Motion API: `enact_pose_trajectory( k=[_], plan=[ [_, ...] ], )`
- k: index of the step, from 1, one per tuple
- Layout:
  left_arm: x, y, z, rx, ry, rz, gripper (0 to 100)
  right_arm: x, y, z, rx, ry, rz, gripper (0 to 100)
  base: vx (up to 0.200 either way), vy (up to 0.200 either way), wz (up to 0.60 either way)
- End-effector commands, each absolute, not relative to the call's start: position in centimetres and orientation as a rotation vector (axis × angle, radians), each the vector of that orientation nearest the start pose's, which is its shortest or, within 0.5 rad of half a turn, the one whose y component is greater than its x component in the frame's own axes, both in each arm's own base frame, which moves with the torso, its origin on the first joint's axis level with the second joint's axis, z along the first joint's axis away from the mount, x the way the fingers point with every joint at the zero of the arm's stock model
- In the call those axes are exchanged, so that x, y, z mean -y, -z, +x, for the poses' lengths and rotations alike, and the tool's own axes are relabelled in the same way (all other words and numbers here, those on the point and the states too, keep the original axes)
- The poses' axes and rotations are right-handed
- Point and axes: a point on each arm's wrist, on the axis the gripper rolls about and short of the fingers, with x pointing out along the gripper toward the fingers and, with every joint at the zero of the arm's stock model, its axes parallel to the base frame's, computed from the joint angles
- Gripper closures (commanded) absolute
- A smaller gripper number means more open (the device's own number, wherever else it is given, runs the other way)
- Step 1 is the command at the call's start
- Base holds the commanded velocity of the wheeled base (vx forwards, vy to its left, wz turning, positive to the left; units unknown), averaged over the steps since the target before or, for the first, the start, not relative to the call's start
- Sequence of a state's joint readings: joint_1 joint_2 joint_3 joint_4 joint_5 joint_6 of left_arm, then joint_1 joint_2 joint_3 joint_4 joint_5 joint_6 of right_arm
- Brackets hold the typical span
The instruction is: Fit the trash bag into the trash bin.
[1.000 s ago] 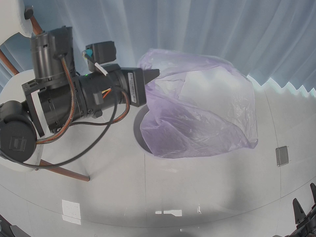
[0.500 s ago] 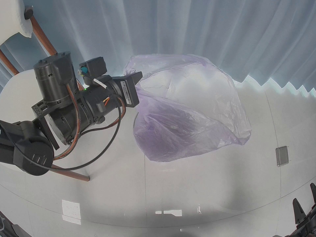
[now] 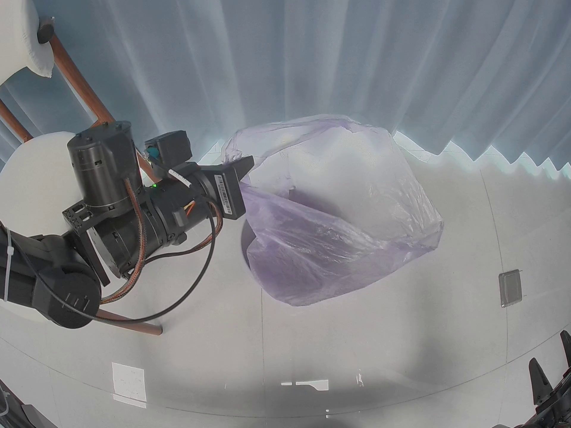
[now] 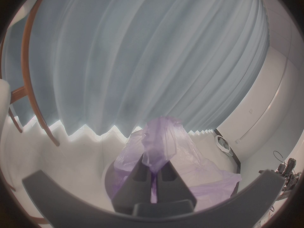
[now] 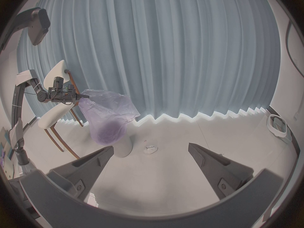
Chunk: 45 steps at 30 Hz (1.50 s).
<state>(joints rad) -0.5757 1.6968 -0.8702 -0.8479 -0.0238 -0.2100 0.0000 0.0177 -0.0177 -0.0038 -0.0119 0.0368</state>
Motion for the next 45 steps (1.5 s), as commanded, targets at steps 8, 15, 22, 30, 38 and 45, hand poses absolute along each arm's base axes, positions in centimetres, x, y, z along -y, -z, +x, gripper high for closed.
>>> enact_pose_trajectory(
  k=[8,15,22,30,38,45],
  plan=[
    [17.4,-21.2,25.4,-0.079,0.600,-0.207,100,0.0,-7.6,-2.3,0.005,0.020,0.038,0,0.100,0.000,0.00],
    [16.6,-21.9,23.7,-0.064,0.604,-0.215,100,0.0,-7.6,-2.3,0.005,0.021,0.040,0,0.000,0.000,0.00],
    [14.5,-20.1,21.5,-0.133,0.583,-0.219,100,0.1,-7.6,-2.3,0.005,0.029,0.041,0,0.000,0.000,0.00],
    [14.7,-17.5,19.6,-0.230,0.628,-0.187,100,0.1,-7.6,-2.3,0.005,0.029,0.041,0,0.000,0.000,0.00],
    [17.8,-15.9,22.6,-0.243,0.690,-0.174,100,0.1,-7.6,-2.3,0.005,0.029,0.040,0,0.000,0.000,0.00],
    [20.1,-11.4,27.5,-0.215,0.694,0.053,100,0.1,-7.6,-2.3,0.005,0.028,0.037,0,0.000,0.000,0.00]
  ],
)
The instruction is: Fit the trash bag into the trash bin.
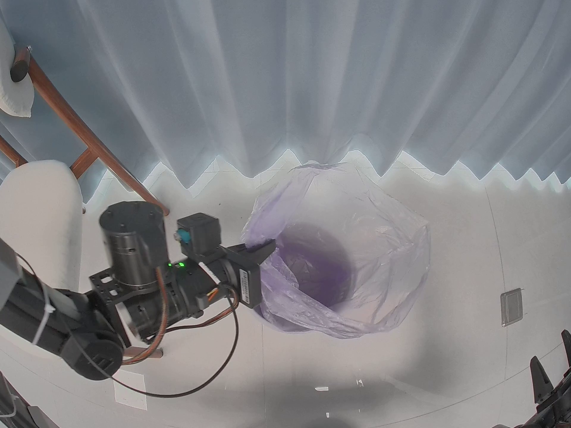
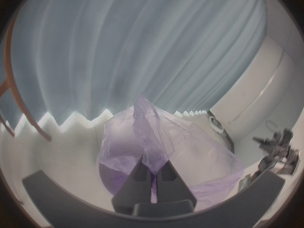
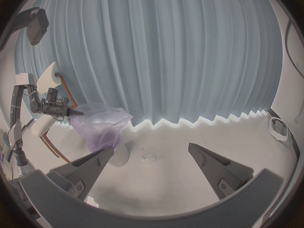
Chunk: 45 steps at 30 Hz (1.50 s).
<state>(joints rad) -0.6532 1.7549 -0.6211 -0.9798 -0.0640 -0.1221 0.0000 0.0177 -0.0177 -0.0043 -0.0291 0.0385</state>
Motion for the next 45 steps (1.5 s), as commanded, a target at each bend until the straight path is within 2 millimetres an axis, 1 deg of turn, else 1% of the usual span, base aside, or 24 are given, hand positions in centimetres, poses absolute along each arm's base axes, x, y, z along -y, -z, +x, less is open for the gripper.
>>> enact_pose_trajectory(
  k=[1,4,6,9,12,14,15,17,19,22,25,28,31,34,37,38,41,42,43,45],
  plan=[
    [20.5,-11.5,28.1,-0.189,0.685,0.071,100,0.1,-7.6,-2.3,0.005,0.028,0.037,0,0.000,0.000,0.00],
    [21.0,-12.8,29.1,-0.141,0.642,0.077,100,0.1,-7.6,-2.3,0.005,0.028,0.035,0,0.000,0.000,0.00],
    [20.9,-12.6,29.0,-0.159,0.621,0.086,100,0.1,-7.6,-2.3,0.005,0.026,0.034,0,0.000,0.000,0.00],
    [19.8,-11.3,28.3,-0.214,0.551,0.102,100,0.1,-7.6,-2.3,0.007,0.024,0.032,0,0.000,0.000,0.00],
    [19.2,-11.3,27.8,-0.218,0.526,0.101,100,0.1,-7.6,-2.3,0.005,0.026,0.031,0,0.000,0.000,0.00],
    [18.3,-10.8,27.4,-0.246,0.506,0.110,100,0.1,-7.6,-2.3,0.005,0.026,0.029,0,0.000,0.000,0.00],
    [18.2,-10.7,27.4,-0.249,0.504,0.111,100,0.1,-7.6,-2.3,0.005,0.026,0.029,0,0.000,0.000,0.00],
    [17.2,-9.6,26.7,-0.295,0.489,0.126,100,0.1,-7.6,-2.3,0.005,0.026,0.029,0,0.000,0.000,0.00],
    [16.8,-9.1,26.3,-0.308,0.486,0.130,100,0.1,-7.6,-2.3,0.005,0.026,0.029,0,0.000,0.000,0.00],
    [16.2,-8.9,25.7,-0.324,0.481,0.135,100,0.1,-7.6,-2.3,0.005,0.024,0.029,0,0.000,0.000,0.00],
    [15.4,-7.8,24.5,-0.382,0.481,0.161,100,0.1,-7.6,-2.3,0.005,0.024,0.029,0,0.000,0.000,0.00],
    [15.2,-7.4,24.3,-0.401,0.477,0.172,100,0.1,-7.6,-2.3,0.006,0.024,0.028,0,0.000,0.000,0.00],
    [15.3,-7.2,24.4,-0.408,0.477,0.177,100,0.1,-7.6,-2.3,0.005,0.024,0.028,0,0.000,0.000,0.00],
    [15.5,-6.1,24.7,-0.437,0.480,0.194,100,0.1,-7.6,-2.3,0.003,0.024,0.028,0,0.000,0.000,0.00],
    [15.7,-5.7,25.0,-0.444,0.480,0.198,100,0.1,-7.6,-2.3,0.003,0.024,0.029,0,0.000,0.000,0.00],
    [16.2,-5.7,25.9,-0.429,0.480,0.194,100,0.1,-7.6,-2.3,0.003,0.023,0.026,0,0.000,0.000,0.00],
    [17.3,-6.1,27.6,-0.384,0.477,0.176,100,0.0,-7.6,-2.3,0.000,0.018,0.014,0,0.000,0.000,0.00],
    [17.4,-6.1,27.6,-0.381,0.477,0.175,100,0.0,-7.6,-2.3,0.000,0.018,0.012,0,0.000,0.000,0.00],
    [17.7,-6.1,28.2,-0.372,0.468,0.173,100,0.0,-7.6,-2.3,-0.002,0.002,0.008,0,0.000,0.000,0.00],
    [17.8,-5.9,28.4,-0.374,0.455,0.171,100,0.0,-7.6,-2.3,0.000,-0.005,0.008,0,0.000,0.000,0.00]
  ],
)
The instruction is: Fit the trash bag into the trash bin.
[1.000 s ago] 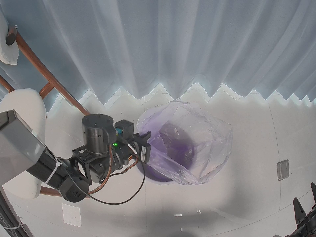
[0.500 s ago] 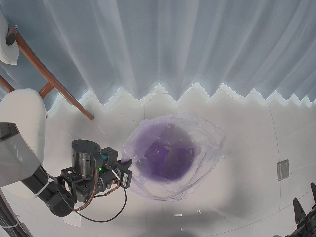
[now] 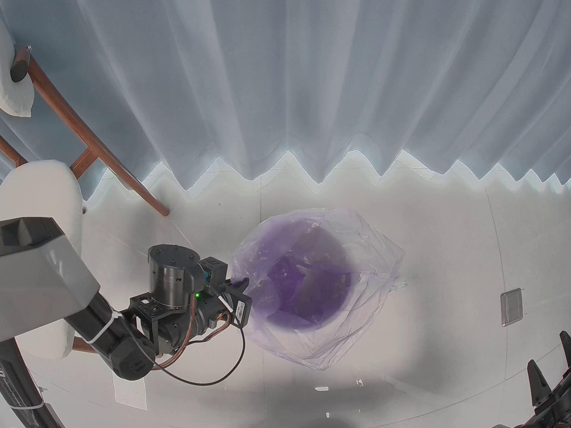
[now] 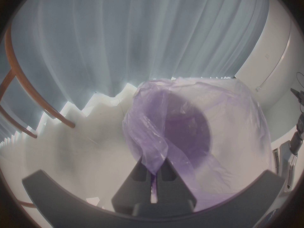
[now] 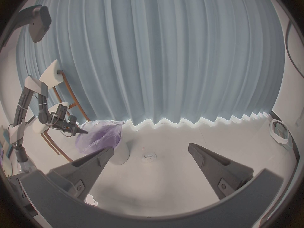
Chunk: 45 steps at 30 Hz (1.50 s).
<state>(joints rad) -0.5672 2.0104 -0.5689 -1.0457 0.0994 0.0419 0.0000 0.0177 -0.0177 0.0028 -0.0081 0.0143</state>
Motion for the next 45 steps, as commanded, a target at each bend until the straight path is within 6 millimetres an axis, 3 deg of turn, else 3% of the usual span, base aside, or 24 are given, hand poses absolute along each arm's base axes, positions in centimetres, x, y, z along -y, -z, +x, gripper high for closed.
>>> enact_pose_trajectory(
  k=[1,11,15,24,35,36,39,42,45],
  plan=[
    [17.8,-5.8,28.4,-0.375,0.454,0.172,100,0.0,-7.6,-2.3,0.000,-0.005,0.008,0,0.000,0.000,0.00],
    [16.8,-6.0,30.5,-0.350,0.394,0.149,100,0.0,-7.6,-2.3,-0.008,-0.008,0.006,0,0.000,0.000,0.00],
    [18.0,-8.0,32.1,-0.254,0.401,0.119,100,0.0,-7.6,-2.2,-0.014,-0.008,0.006,0,0.000,0.000,0.00],
    [19.3,-8.5,30.5,-0.248,0.452,0.123,100,0.0,-7.6,-2.3,0.000,-0.006,0.005,0,0.000,0.000,0.00],
    [19.1,-8.1,30.1,-0.268,0.460,0.130,100,0.0,-7.6,-2.3,0.003,-0.008,0.003,0,0.000,0.000,0.00],
    [19.1,-8.1,30.1,-0.268,0.461,0.130,100,0.0,-8.0,-2.4,0.023,-0.009,0.012,0,0.000,0.000,0.00],
    [19.0,-8.5,29.9,-0.260,0.466,0.123,100,0.0,-12.5,-2.3,0.117,-0.048,0.056,0,0.000,0.000,0.00],
    [19.0,-8.9,29.9,-0.251,0.465,0.114,100,0.0,-13.2,-1.1,0.034,-0.115,0.082,0,0.000,0.000,0.00],
    [19.0,-9.0,29.8,-0.250,0.463,0.112,100,-0.2,-15.2,0.5,-0.057,-0.189,0.206,0,0.000,0.000,0.00]
  ],
)
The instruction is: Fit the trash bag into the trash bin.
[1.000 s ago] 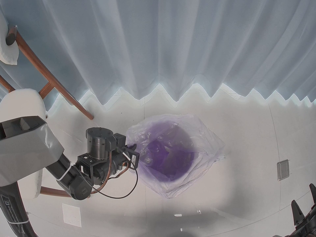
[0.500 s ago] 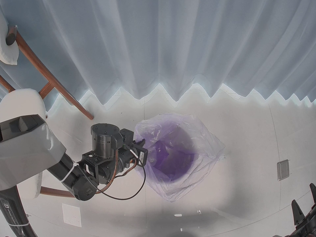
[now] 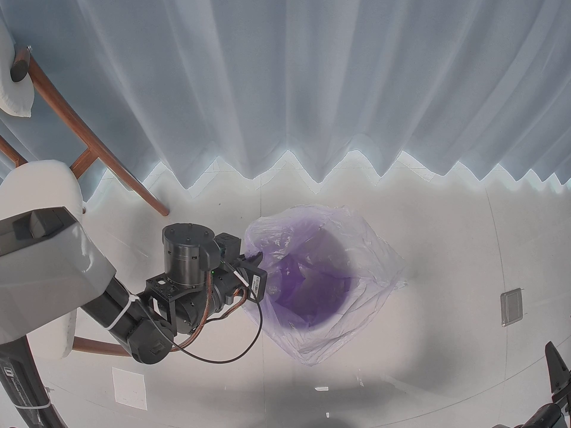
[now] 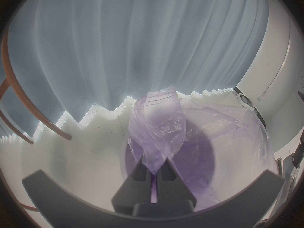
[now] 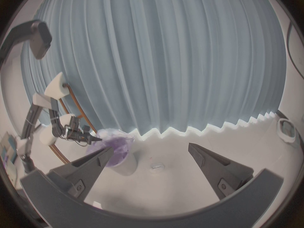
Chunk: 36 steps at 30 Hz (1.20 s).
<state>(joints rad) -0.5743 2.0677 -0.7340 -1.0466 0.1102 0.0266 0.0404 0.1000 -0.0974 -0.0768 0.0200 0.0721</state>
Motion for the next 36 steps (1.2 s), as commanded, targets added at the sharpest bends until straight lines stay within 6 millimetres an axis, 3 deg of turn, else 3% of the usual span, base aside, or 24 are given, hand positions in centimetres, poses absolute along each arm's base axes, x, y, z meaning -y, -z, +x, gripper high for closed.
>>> enact_pose_trajectory(
  k=[1,3,8,12,17,22,30,36],
  plan=[
    [19.0,-9.0,29.8,-0.250,0.463,0.112,100,-0.2,-15.2,0.5,-0.057,-0.189,0.206,0,0.000,0.000,0.00],
    [18.8,-9.1,29.5,-0.248,0.465,0.122,100,-0.5,-16.3,2.0,-0.148,-0.214,0.361,0,0.000,0.000,0.00],
    [18.2,-9.3,28.8,-0.252,0.463,0.124,100,-1.1,-16.8,4.7,-0.302,-0.225,0.430,0,0.000,0.000,0.00],
    [17.8,-9.6,27.9,-0.255,0.465,0.126,100,-1.6,-15.9,6.2,-0.432,-0.272,0.432,0,0.000,0.000,0.00],
    [17.2,-9.9,27.6,-0.255,0.457,0.124,100,-2.1,-13.1,7.2,-0.623,-0.344,0.419,0,0.000,0.000,0.00],
    [17.3,-9.8,27.3,-0.259,0.463,0.128,100,-2.5,-12.2,9.3,-0.749,-0.358,0.376,0,0.000,0.000,0.00],
    [17.1,-9.3,26.9,-0.282,0.463,0.137,100,-3.3,-11.1,13.3,-0.767,-0.355,0.372,0,0.000,0.000,0.00],
    [17.3,-9.3,26.7,-0.283,0.474,0.141,100,-4.1,-10.6,17.5,-0.681,-0.371,0.372,0,0.000,0.000,0.00]
  ],
)
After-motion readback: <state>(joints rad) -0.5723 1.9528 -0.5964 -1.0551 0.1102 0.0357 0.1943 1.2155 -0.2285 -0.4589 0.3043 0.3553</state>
